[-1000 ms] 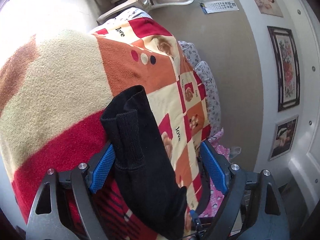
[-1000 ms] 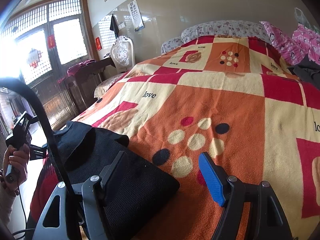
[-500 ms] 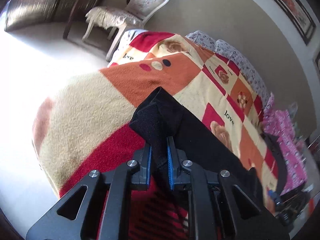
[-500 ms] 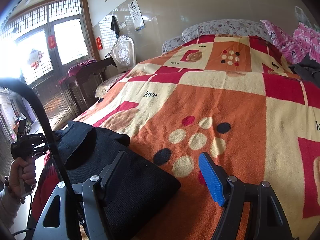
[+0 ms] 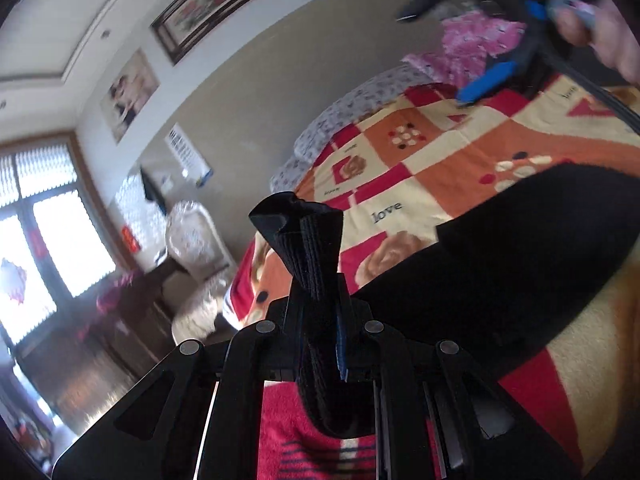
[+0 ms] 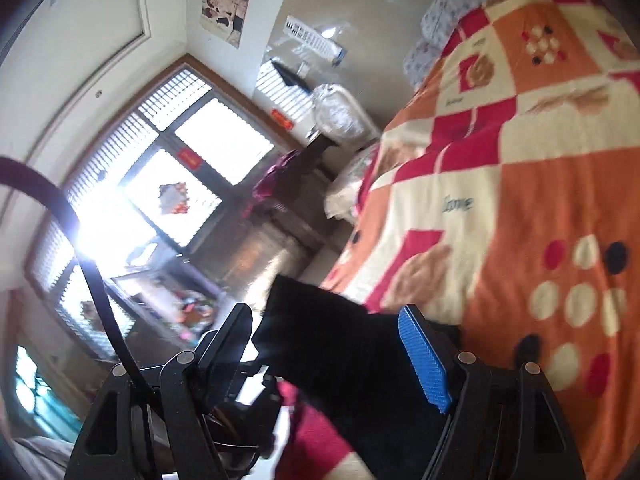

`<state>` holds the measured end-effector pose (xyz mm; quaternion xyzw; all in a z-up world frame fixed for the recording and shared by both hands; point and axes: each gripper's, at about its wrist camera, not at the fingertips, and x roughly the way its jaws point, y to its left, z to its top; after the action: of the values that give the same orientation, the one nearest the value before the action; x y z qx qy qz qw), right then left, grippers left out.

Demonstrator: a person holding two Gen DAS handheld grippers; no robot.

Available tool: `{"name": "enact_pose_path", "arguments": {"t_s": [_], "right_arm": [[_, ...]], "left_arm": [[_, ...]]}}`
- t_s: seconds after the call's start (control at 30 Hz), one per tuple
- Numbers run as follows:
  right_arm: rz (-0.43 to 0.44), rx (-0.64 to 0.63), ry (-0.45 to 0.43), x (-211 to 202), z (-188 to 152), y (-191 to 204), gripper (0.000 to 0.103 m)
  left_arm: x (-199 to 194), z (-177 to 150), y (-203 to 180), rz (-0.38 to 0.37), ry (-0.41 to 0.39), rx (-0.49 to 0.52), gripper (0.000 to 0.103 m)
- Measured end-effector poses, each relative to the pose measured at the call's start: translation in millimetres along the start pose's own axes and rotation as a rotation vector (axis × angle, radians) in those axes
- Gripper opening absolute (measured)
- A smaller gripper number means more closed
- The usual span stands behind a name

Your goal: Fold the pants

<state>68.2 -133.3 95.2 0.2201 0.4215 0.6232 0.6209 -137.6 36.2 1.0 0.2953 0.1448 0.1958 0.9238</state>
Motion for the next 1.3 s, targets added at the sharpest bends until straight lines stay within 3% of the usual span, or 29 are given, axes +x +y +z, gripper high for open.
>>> {"name": "enact_pose_path", "arguments": {"t_s": [0.13, 0.37, 0.47, 0.5, 0.53, 0.63, 0.9, 1.07, 1.3], "right_arm": [[0.072, 0.062, 0.132, 47.8, 8.3, -0.1, 0.073], [0.002, 0.193, 0.22, 88.7, -0.7, -31.3, 0.073], [0.013, 0.22, 0.212, 89.4, -2.4, -40.0, 0.056], [0.005, 0.209, 0.214, 89.5, -2.5, -39.6, 0.044], [-0.028, 0.175, 0.226, 88.7, -2.4, -37.1, 0.025], [-0.139, 0.104, 0.241, 76.2, -4.0, -35.6, 0.013], [-0.223, 0.107, 0.234, -2.5, -6.5, -54.1, 0.012], [-0.302, 0.157, 0.233, -36.0, -16.7, -80.6, 0.012], [-0.324, 0.179, 0.216, -53.6, -31.2, -100.2, 0.012]], "left_arm": [[-10.1, 4.5, -20.8, -0.045, -0.053, 0.113, 0.011], [-20.6, 3.8, -21.6, -0.058, -0.066, 0.122, 0.011], [-25.6, 7.1, -27.3, -0.084, -0.079, 0.161, 0.011], [-27.8, 7.9, -30.5, -0.089, -0.089, 0.177, 0.011], [-29.9, 9.5, -33.7, -0.096, -0.099, 0.193, 0.011], [-35.9, 19.1, -41.7, -0.13, -0.112, 0.197, 0.011], [-57.3, 60.9, -77.6, -0.267, -0.177, 0.166, 0.011], [-62.2, 74.8, -109.0, -0.349, -0.167, 0.186, 0.011], [-56.9, 72.9, -125.1, -0.384, -0.118, 0.261, 0.013]]}}
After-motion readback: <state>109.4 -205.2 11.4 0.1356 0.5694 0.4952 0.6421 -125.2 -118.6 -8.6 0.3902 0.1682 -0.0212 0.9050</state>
